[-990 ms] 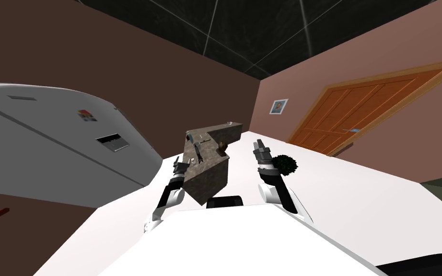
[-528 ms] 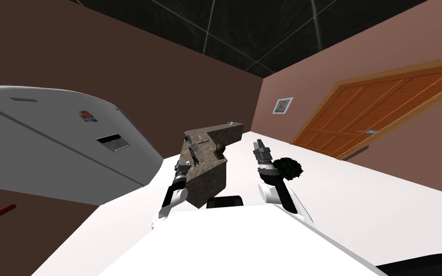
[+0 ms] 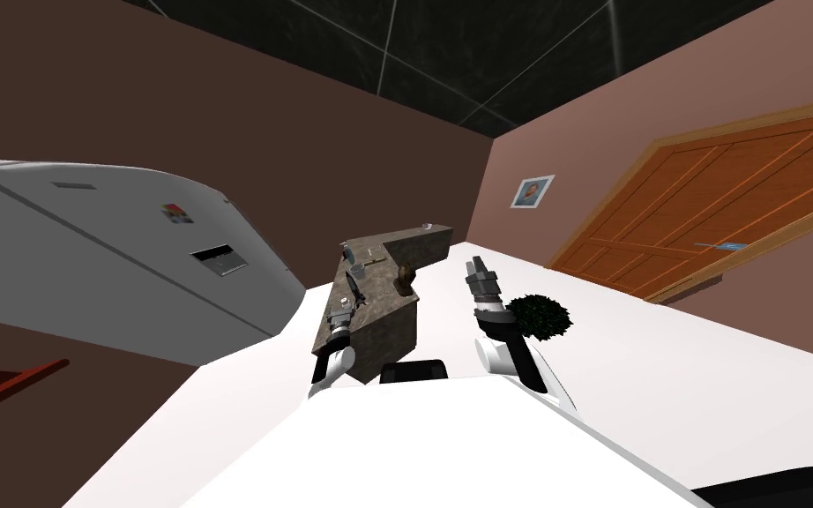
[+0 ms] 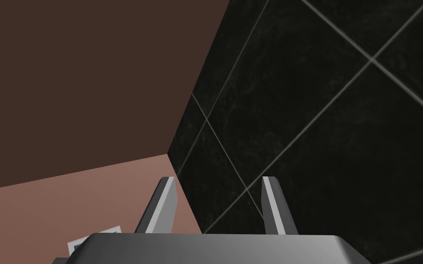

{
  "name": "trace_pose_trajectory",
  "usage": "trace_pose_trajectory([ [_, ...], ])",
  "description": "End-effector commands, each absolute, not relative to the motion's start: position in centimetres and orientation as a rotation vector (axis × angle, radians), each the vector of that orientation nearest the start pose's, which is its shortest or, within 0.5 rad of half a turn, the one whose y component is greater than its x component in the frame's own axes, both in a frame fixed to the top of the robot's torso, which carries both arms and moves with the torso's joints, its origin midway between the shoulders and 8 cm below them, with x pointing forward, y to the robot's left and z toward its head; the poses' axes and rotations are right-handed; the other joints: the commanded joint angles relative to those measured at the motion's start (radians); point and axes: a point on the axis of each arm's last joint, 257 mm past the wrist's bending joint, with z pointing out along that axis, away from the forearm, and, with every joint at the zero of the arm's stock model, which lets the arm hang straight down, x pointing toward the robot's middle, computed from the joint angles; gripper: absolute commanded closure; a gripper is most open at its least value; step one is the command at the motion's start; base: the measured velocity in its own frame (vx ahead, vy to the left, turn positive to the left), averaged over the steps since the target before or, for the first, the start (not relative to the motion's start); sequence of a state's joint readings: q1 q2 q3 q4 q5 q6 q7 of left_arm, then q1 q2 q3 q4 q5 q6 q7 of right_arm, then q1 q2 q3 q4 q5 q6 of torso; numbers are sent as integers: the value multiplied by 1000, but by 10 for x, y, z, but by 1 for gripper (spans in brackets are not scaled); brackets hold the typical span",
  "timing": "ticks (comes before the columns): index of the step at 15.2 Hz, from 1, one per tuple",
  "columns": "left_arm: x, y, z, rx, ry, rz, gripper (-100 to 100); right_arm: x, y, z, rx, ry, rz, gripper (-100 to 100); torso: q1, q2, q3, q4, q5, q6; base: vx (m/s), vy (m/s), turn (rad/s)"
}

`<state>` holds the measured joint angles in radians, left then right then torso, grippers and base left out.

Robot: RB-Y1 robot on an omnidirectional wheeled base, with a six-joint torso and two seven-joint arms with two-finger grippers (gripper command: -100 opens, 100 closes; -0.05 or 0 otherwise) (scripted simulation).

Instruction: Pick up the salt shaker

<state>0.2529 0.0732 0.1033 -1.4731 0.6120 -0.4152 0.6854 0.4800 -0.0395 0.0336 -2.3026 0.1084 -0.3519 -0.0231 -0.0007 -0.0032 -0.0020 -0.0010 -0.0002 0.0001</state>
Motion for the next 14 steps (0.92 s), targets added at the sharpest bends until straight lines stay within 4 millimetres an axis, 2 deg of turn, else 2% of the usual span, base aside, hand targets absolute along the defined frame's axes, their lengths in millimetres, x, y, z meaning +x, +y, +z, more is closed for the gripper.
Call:
trace_pose_trajectory([
  [1,426,387,-305,-1885,-52,-1776,-100,368,-255,10,663,773,1261,0,0,0,0,0,0,0,6,-8,24],
  [3,424,379,-313,-1911,-104,-1779,-100,368,-255,10,663,773,1261,0,-1,0,-1,-3,3,2,5,-6,17],
  [5,430,391,-292,-1870,-86,-1798,-100,368,-255,10,663,773,1261,0,-2,-1,-3,-5,5,4,5,-6,17],
  [6,427,388,-299,-1876,-86,-1791,-100,368,-255,10,663,773,1261,0,-2,-2,-4,-5,5,4,7,-11,26],
  [7,428,389,-298,-1875,-86,-1792,100,368,-255,10,663,773,1261,0,-2,-2,-4,-6,5,4,0,0,0],
  [12,428,389,-298,-1876,-86,-1791,100,368,-255,10,663,773,1261,0,-2,-2,-4,-6,5,4,0,0,0],
  [13,429,398,-292,-1856,-40,-1786,-100,368,-255,10,663,773,1261,0,-2,-2,-4,-6,5,4,2,-8,-17],
  [14,430,402,-290,-1848,-22,-1784,-100,368,-255,10,663,773,1261,0,-2,-2,-4,-6,5,4,4,-18,-28],
])
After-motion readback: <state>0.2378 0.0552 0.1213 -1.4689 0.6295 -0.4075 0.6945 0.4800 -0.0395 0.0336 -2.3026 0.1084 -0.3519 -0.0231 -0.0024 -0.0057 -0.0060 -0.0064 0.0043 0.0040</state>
